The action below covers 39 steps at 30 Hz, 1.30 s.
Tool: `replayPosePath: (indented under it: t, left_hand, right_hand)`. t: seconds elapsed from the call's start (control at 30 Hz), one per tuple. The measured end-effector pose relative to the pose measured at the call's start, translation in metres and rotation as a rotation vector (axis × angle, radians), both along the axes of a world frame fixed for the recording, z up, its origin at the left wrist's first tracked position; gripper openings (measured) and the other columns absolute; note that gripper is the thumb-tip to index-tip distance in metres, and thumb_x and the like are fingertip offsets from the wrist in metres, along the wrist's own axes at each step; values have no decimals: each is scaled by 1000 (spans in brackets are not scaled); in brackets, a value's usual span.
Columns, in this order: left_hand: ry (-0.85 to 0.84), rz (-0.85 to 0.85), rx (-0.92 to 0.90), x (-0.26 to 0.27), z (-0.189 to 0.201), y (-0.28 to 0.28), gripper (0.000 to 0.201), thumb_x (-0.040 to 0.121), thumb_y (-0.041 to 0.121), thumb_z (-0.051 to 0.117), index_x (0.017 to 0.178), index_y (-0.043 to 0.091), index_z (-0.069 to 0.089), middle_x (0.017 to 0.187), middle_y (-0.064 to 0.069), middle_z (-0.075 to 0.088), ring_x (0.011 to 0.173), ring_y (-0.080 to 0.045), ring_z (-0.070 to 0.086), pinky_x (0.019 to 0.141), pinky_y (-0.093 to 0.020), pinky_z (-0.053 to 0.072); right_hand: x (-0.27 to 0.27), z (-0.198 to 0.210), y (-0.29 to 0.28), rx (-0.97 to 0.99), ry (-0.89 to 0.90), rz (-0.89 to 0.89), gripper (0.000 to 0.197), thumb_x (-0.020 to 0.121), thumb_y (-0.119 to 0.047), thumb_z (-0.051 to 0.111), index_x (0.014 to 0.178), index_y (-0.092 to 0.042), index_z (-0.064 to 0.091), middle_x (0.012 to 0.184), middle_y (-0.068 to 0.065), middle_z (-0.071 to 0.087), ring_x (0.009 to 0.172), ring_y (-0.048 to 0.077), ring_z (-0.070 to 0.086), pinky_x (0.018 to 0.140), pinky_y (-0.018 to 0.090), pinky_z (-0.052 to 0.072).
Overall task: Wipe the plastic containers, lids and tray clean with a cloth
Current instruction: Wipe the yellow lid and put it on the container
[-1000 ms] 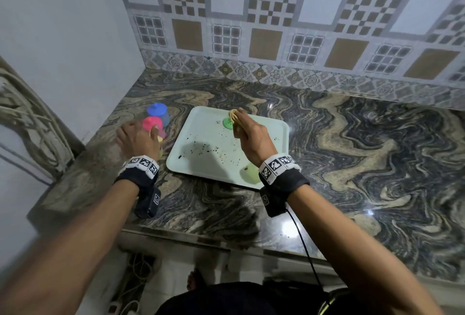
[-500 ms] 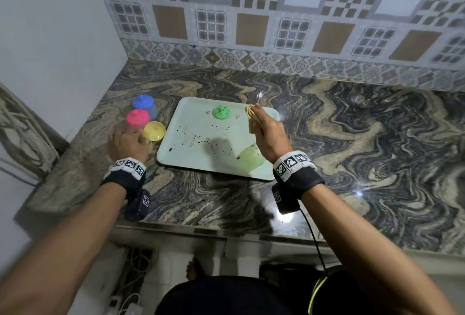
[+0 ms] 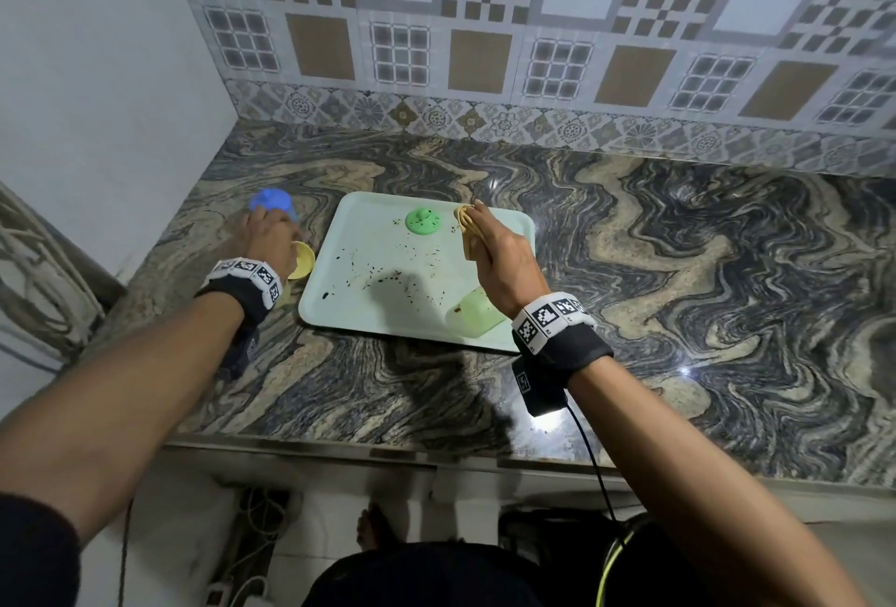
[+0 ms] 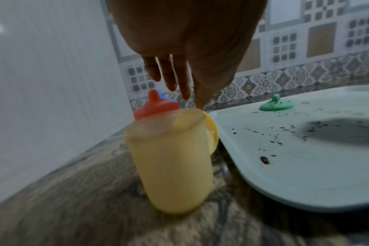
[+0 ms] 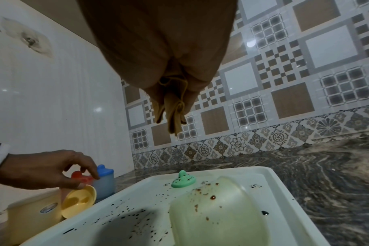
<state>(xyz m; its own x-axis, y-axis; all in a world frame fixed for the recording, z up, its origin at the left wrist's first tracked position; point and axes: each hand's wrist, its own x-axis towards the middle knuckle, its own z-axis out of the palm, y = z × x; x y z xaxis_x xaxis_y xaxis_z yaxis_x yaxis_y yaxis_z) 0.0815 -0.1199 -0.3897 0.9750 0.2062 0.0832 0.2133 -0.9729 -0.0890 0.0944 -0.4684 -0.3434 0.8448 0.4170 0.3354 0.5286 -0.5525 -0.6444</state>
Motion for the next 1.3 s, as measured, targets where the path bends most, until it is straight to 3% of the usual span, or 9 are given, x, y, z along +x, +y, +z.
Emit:
replayPosePath:
  t: [0.17, 0.23, 0.4, 0.6, 0.77, 0.83, 0.97, 1.17, 1.3]
  left_hand:
    - [272, -70, 162, 15, 18, -1, 46, 88, 13, 54, 124, 40, 60, 115, -9, 56, 105, -34, 57, 77, -40, 50]
    - [343, -72, 188, 21, 16, 1, 45, 88, 14, 55, 123, 42, 60, 118, -9, 52, 111, -34, 52, 84, -42, 48]
    - [394, -23, 267, 31, 6, 1, 37, 83, 18, 64, 116, 35, 63, 119, -10, 50, 113, -33, 43, 95, -44, 45]
    - [288, 2, 100, 26, 14, 1, 30, 83, 16, 59, 106, 32, 70, 109, -11, 58, 105, -33, 54, 82, -41, 52]
    - [87, 37, -127, 10, 32, -3, 19, 80, 30, 70, 91, 15, 68, 97, -15, 67, 91, -35, 63, 75, -39, 52]
    - [9, 67, -197, 0, 37, 0, 25, 78, 32, 73, 88, 12, 63, 93, -17, 68, 87, -37, 64, 75, -41, 53]
    - [-87, 103, -235, -25, 38, 6, 36, 77, 31, 75, 97, 6, 59, 97, -22, 67, 89, -41, 63, 74, -42, 49]
    - [-67, 157, -238, -60, 26, 9, 37, 81, 32, 67, 105, 5, 58, 101, -23, 64, 86, -42, 64, 74, -44, 54]
    - [-33, 171, -197, -76, 24, -1, 22, 79, 17, 66, 90, -2, 63, 101, -27, 62, 87, -43, 61, 72, -44, 49]
  right_hand:
    - [6, -2, 2, 10, 2, -17, 38, 100, -7, 43, 137, -7, 51, 143, 19, 50, 120, 32, 59, 93, 15, 37]
    - [8, -4, 4, 24, 0, -3, 38, 99, -6, 43, 136, -6, 52, 139, 21, 53, 118, 32, 60, 93, 17, 39]
    - [13, -6, 14, 15, 9, -11, 38, 99, -6, 43, 135, -7, 52, 142, 19, 52, 111, 35, 63, 91, 16, 40]
    - [11, -5, 31, 14, 15, 16, 37, 100, -8, 44, 136, -4, 52, 144, 17, 49, 112, 36, 62, 97, 29, 45]
    - [9, -12, 52, 4, 35, 85, 36, 99, -7, 43, 134, -4, 52, 130, 21, 60, 108, 38, 63, 95, 36, 49]
    - [8, -17, 60, -4, 58, 121, 37, 98, -9, 41, 133, -5, 53, 124, 24, 62, 113, 37, 61, 97, 40, 49]
    - [3, -26, 74, -37, 71, 169, 36, 98, -7, 46, 133, -5, 55, 140, 20, 53, 131, 33, 50, 105, 41, 45]
    - [-12, -58, 98, -325, 172, 333, 27, 95, -10, 51, 120, -13, 59, 117, 17, 66, 95, 38, 66, 80, 37, 51]
    - [-18, -75, 107, -466, 201, 373, 21, 97, -14, 48, 115, -9, 58, 110, 19, 65, 95, 35, 65, 78, 36, 48]
